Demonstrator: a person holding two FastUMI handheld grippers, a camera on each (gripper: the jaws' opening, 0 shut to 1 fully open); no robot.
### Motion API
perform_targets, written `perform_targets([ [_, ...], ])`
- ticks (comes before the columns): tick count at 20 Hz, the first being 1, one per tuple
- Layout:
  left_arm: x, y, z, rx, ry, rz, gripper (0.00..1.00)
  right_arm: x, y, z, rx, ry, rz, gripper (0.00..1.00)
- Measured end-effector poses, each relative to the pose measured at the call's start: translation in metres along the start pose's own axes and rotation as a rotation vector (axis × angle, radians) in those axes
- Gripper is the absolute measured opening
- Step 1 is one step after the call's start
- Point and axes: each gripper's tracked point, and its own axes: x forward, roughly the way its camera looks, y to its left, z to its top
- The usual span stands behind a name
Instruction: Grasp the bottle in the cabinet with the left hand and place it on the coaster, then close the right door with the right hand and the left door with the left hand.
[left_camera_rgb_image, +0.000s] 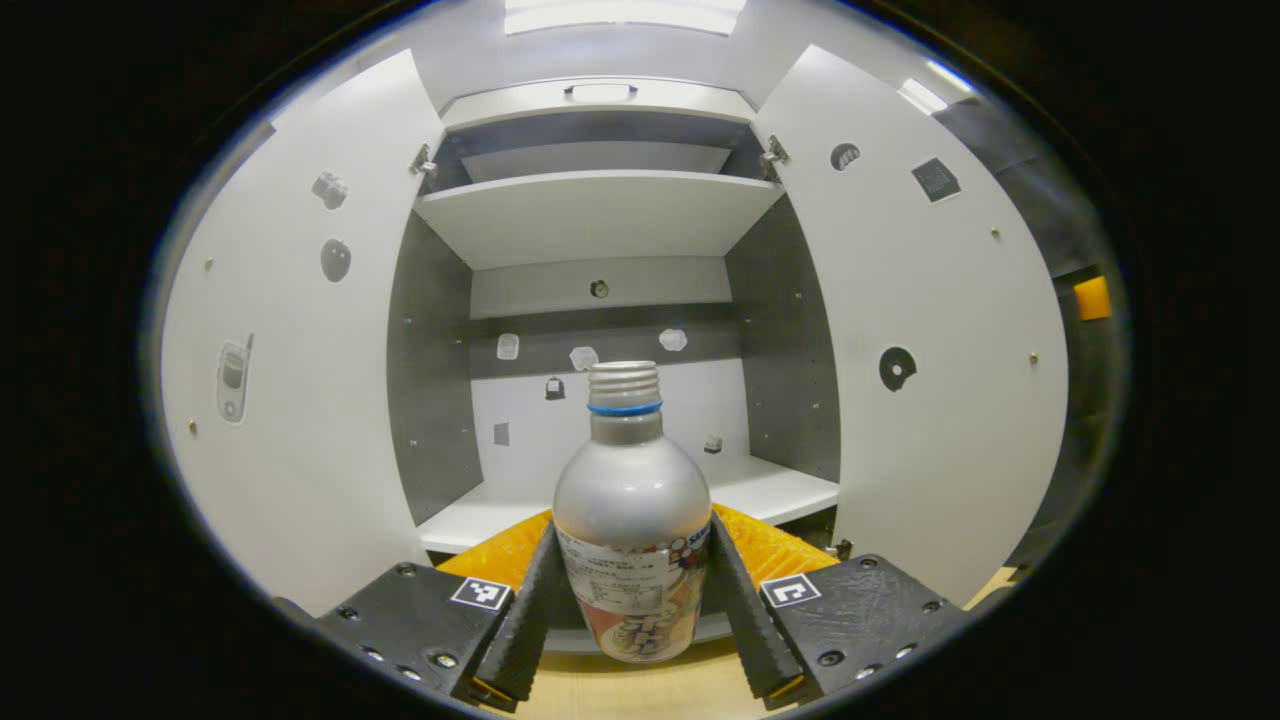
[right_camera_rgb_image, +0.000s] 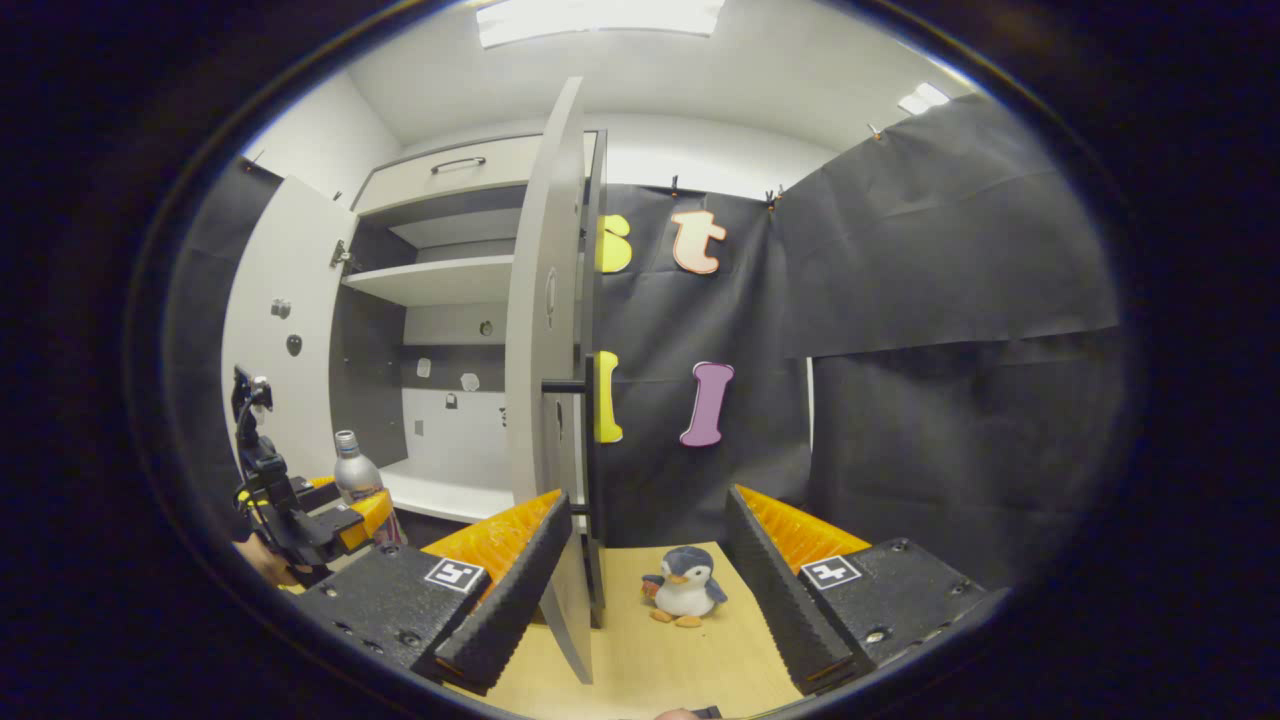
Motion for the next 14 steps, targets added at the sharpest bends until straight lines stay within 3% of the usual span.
perform_targets([
  [14,-0.055,-0.027,-0.078,-0.013,0.139,-0.027,0.80,0.009,0.022,-0.007,0.005,0.011,0.077,0.99],
])
